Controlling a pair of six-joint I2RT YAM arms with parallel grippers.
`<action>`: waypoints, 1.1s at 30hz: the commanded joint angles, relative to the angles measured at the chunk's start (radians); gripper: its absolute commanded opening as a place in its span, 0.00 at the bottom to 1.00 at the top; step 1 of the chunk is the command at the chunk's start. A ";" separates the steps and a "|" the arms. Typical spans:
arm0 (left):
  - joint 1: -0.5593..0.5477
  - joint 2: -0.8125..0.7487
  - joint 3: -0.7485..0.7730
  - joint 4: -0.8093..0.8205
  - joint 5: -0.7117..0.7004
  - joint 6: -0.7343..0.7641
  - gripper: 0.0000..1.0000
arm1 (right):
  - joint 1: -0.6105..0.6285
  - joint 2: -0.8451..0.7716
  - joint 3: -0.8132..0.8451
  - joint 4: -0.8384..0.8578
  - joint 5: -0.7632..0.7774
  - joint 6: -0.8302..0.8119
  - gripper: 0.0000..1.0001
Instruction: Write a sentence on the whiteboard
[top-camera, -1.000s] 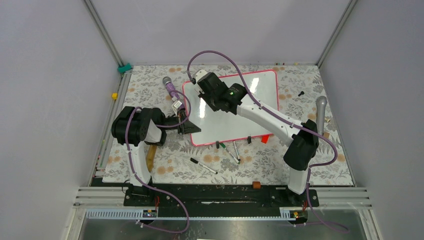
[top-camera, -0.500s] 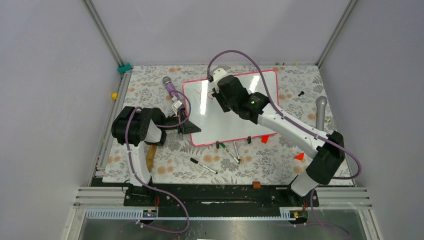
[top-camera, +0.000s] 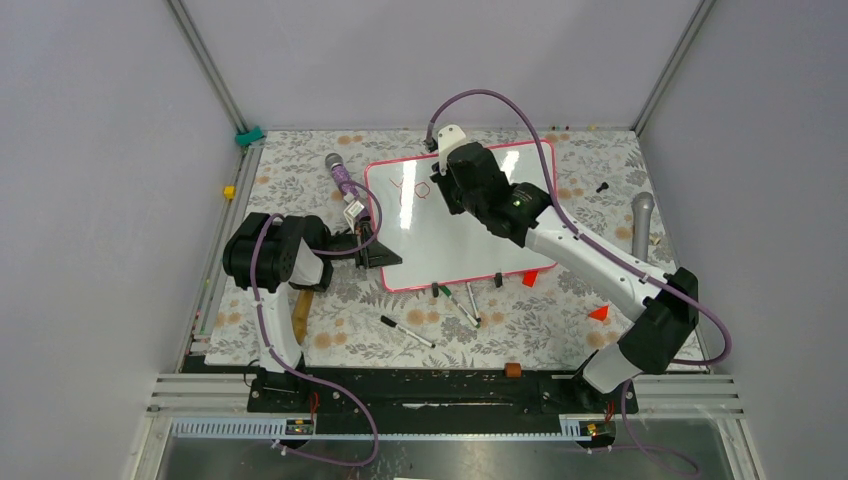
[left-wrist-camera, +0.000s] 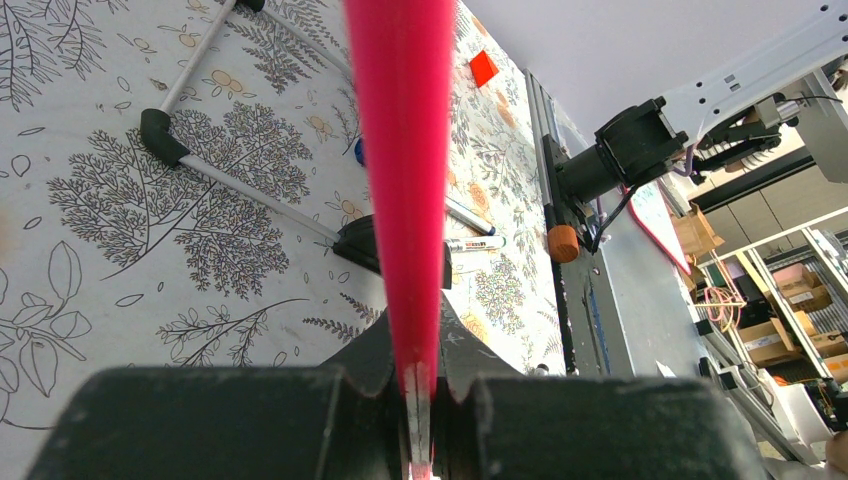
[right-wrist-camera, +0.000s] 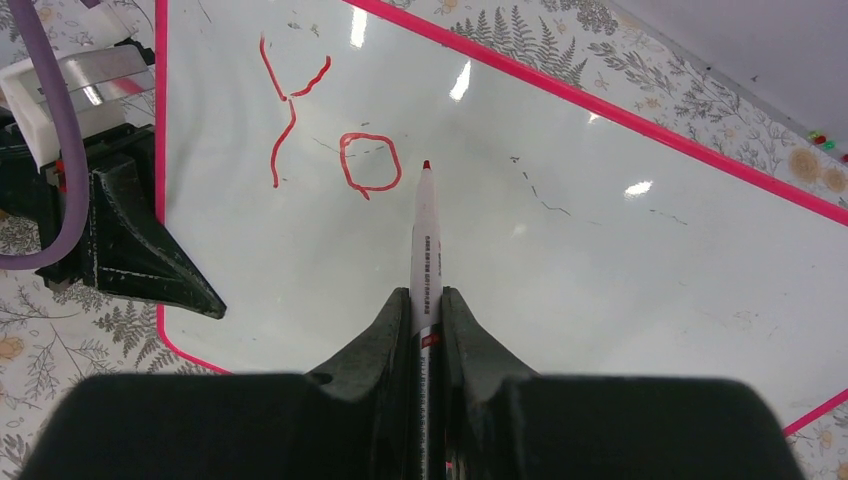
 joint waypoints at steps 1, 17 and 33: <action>0.000 -0.017 -0.018 0.030 0.001 0.051 0.00 | -0.008 -0.012 0.011 0.033 0.018 -0.007 0.00; 0.000 -0.008 -0.014 0.029 -0.002 0.041 0.00 | -0.006 0.077 0.088 -0.037 0.046 -0.055 0.00; -0.001 -0.009 -0.013 0.030 -0.001 0.043 0.00 | -0.006 0.117 0.128 -0.062 0.019 -0.046 0.00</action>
